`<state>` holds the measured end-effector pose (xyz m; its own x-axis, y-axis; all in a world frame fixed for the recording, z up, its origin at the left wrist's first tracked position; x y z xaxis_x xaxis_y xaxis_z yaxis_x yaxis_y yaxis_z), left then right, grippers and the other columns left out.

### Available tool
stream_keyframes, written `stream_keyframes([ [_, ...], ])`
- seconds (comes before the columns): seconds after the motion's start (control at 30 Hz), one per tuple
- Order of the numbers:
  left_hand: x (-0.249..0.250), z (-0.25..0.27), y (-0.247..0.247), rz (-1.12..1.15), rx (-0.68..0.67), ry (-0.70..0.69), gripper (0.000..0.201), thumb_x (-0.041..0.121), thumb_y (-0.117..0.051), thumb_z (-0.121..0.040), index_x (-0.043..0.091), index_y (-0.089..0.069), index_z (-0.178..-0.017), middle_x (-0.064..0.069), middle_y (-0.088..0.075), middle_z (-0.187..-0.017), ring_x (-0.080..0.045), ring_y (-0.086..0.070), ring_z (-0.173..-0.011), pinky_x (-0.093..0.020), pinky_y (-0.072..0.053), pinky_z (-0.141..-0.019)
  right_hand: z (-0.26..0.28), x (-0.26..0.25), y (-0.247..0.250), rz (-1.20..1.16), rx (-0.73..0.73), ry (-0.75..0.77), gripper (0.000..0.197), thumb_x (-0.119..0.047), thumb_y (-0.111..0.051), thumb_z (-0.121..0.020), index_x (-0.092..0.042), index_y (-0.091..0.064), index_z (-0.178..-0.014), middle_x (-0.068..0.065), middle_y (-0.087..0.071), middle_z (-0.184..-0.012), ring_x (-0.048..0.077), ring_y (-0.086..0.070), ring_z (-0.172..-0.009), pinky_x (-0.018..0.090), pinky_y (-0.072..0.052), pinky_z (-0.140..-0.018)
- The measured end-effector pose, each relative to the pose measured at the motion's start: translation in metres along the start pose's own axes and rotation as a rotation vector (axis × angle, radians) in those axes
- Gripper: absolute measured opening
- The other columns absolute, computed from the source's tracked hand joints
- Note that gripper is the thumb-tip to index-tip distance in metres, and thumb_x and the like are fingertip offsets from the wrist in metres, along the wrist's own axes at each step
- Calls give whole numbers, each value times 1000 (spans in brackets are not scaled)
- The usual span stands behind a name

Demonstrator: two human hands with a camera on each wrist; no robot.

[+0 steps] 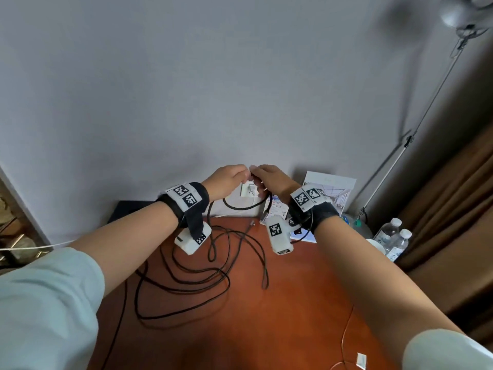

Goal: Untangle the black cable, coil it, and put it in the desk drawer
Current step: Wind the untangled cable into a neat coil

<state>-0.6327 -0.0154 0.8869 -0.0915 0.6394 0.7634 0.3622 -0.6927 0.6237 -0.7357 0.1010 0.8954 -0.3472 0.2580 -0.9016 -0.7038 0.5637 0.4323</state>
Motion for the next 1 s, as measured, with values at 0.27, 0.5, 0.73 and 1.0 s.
stream_keyframes([
  [0.27,-7,-5,3,679,-143,118,28,28,-40,-103,12,-54,-85,7,-29,-56,-9,-34,-50,-19,-39,-56,-12,10,6,-240,233,-135,51,-50,-60,-87,-16,-39,-57,-3,-27,-47,13,-24,-39,20,-23,-40],
  [0.5,-10,-3,-5,1173,-199,55,27,28,-32,-104,14,-51,-92,3,-50,-73,-19,-63,-91,-28,-46,-96,-18,17,3,-925,448,-199,46,-35,-49,-99,-15,-32,-60,-8,-20,-37,7,-16,-29,15,-16,-34],
  [0.73,-5,-6,-21,1255,-179,19,32,30,-31,-104,14,-54,-117,-1,-61,-104,-24,-58,-110,-36,-38,-106,-18,17,-3,-1129,701,-333,45,-30,-45,-99,-10,-33,-61,-5,-22,-31,10,-16,-24,8,-18,-37],
  [1.0,6,-3,-31,1060,13,-55,25,14,-29,-105,8,-47,-121,-3,-47,-80,-17,-53,-76,-27,-45,-84,-9,18,-14,-1083,607,-449,45,-29,-35,-102,-12,-28,-61,2,-28,-51,15,-31,-28,14,-29,-40],
])
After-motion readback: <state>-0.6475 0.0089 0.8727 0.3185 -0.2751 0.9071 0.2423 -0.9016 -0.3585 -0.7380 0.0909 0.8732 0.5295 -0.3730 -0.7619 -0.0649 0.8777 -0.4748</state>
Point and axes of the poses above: each hand's wrist, its own z-axis away from the middle knuckle, its own y-axis out of the back of the hand, x = y × z, the point moved 1 cm from there along -z, towards the middle knuckle
